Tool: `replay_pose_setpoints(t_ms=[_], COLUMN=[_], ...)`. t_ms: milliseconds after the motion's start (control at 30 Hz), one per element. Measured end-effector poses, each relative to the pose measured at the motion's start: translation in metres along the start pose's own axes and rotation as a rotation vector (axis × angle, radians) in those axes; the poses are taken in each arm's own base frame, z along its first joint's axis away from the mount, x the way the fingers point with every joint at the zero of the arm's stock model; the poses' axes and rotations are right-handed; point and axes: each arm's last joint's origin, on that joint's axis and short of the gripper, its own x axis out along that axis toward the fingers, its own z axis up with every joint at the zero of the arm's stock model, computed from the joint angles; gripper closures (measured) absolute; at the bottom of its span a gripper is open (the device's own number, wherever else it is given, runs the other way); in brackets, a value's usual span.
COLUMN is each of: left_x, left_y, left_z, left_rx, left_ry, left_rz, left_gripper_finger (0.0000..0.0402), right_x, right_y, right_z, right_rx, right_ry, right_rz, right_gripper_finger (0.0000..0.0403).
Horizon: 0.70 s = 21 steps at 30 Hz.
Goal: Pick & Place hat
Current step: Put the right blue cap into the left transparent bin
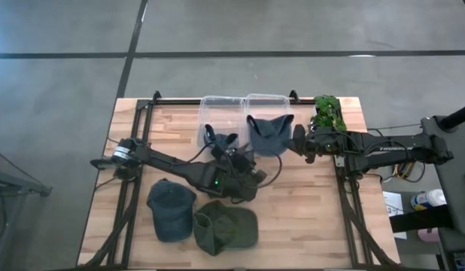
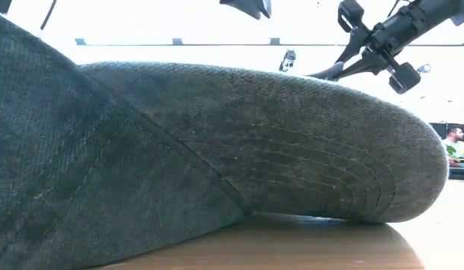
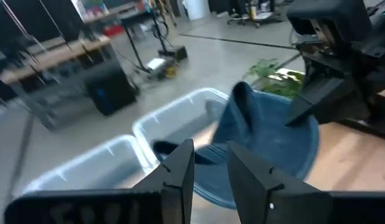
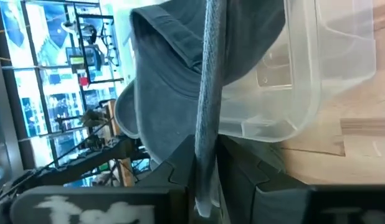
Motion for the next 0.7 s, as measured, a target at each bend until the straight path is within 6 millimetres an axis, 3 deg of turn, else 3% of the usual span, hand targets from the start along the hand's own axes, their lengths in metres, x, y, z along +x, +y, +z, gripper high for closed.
replay_pose_setpoints(t_ms=[167,433,700], left_x=[-0.001,-0.01,-0.014], left_y=[0.002,0.016,0.024], left_z=[0.012,0.042,0.05], left_rx=[0.072,-0.009,-0.029], left_ry=[-0.018,-0.047,-0.052], left_rz=[0.014,0.002,-0.003], left_gripper_finger=[0.0313,0.0313,0.0313], right_x=[0.002,0.004,0.005], right_y=[-0.002,-0.001,0.002], right_z=[0.005,0.009,0.007], right_rx=[-0.018,-0.06,-0.062], right_ry=[-0.026,0.027,0.077], right_rz=[-0.008,-0.005,0.041], right_gripper_finger=[0.0337,0.0334,0.0313])
